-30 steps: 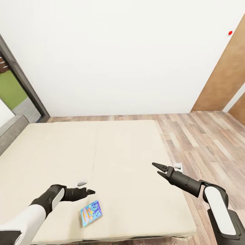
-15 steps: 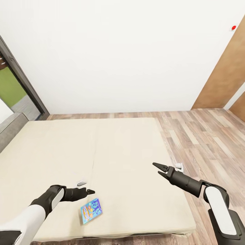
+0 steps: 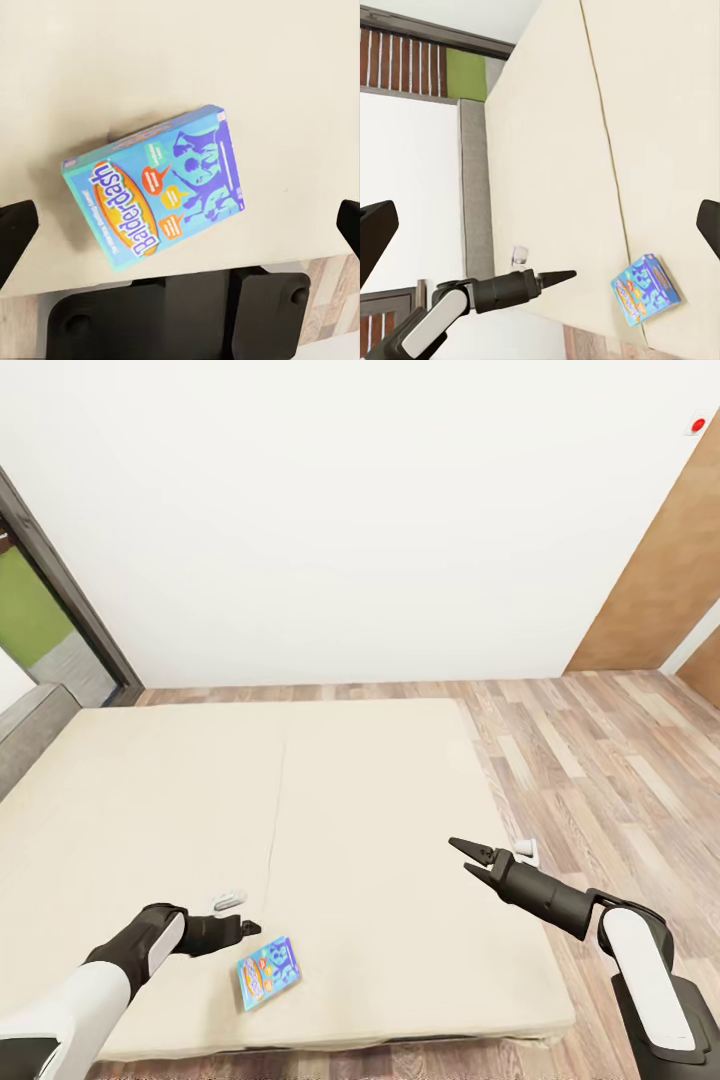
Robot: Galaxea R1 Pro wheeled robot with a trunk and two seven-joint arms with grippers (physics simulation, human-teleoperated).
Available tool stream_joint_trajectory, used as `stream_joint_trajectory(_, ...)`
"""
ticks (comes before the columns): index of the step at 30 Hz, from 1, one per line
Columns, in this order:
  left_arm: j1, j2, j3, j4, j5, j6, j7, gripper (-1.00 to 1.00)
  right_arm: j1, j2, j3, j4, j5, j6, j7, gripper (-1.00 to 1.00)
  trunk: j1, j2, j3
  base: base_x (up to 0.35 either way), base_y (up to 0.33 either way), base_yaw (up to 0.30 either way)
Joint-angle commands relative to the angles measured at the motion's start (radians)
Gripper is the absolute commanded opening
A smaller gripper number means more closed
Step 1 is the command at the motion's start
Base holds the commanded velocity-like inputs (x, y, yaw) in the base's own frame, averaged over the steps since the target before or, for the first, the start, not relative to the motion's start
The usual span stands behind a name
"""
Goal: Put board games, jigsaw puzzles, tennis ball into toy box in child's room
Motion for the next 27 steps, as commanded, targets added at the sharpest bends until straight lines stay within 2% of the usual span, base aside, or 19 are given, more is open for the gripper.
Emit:
stream_joint_trajectory(1, 0.0, 0.0, 0.0, -0.001, 0.009, 0.007, 0.007, 1.0, -0.001, 0.0, -0.002, 0.0, 0.01, 0.004, 0.01, 1.0, 0.0, -0.002, -0.003, 0.0, 0.0, 0.0)
stream_joint_trajectory(10, 0.0, -0.001, 0.013, -0.001, 0.009, 0.002, 0.028, 1.0, -0.001, -0.001, -0.003, 0.001, 0.01, 0.004, 0.01, 1.0, 0.0, -0.002, -0.018, 0.0, 0.0, 0.0)
stream_joint_trajectory(27, 0.0, -0.008, 0.013, -0.001, 0.009, -0.004, 0.037, 1.0, -0.001, 0.001, -0.002, 0.001, 0.01, 0.004, 0.01, 1.0, 0.0, -0.002, -0.046, 0.0, 0.0, 0.0)
